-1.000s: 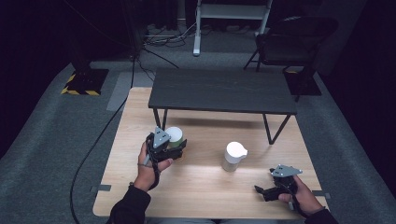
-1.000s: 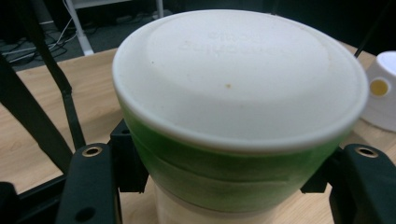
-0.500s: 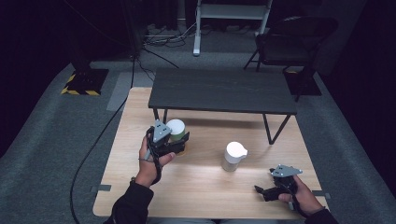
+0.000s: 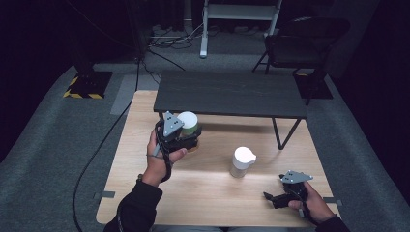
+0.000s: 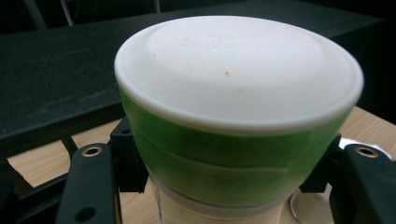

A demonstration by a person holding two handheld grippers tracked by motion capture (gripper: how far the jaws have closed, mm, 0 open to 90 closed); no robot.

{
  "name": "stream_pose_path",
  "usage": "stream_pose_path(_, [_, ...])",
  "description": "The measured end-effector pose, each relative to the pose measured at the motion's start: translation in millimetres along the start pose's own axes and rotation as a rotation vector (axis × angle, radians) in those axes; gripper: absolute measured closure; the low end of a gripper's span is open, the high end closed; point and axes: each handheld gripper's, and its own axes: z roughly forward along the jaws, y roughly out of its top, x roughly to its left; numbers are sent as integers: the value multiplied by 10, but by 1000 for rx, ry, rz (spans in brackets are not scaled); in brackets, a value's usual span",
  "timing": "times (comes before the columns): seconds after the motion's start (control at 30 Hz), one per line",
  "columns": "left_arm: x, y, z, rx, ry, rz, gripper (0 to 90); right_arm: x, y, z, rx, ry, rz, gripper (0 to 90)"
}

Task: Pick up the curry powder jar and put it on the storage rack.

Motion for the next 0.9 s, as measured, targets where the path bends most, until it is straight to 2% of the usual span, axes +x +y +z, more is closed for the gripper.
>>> stream_pose_path(0.17, [-32, 117, -8, -10, 7, 13, 351, 0, 0, 0, 0, 0, 0, 0])
stream_pose_path(0.53, [-73, 401, -15, -31, -9, 32, 350, 0, 0, 0, 0, 0, 0, 0])
stream_pose_path(0.63, [-52, 493, -22, -40, -21, 32, 351, -1, 0, 0, 0, 0, 0, 0])
stream_pose_path(0.9, [-45, 716, 1, -66, -20, 47, 350, -1, 0, 0, 0, 0, 0, 0])
